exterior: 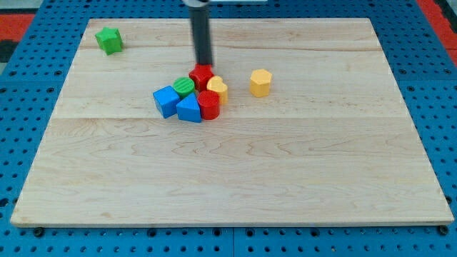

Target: Move the yellow hexagon right to the red circle

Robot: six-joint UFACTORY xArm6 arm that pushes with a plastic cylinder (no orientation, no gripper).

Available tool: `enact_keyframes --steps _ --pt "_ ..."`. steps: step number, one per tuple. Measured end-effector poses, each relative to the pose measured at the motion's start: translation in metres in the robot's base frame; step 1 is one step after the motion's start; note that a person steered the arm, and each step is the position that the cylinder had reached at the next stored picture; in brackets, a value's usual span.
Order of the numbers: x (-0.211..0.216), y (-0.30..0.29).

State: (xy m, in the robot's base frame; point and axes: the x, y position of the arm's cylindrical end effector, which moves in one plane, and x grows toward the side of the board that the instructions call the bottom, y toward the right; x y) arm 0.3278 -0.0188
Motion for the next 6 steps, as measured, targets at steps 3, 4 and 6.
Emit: enact_keyframes --steps 3,4,6 --pt "0.053 0.148" --pt "0.058 0.110" --pt "0.058 0.019"
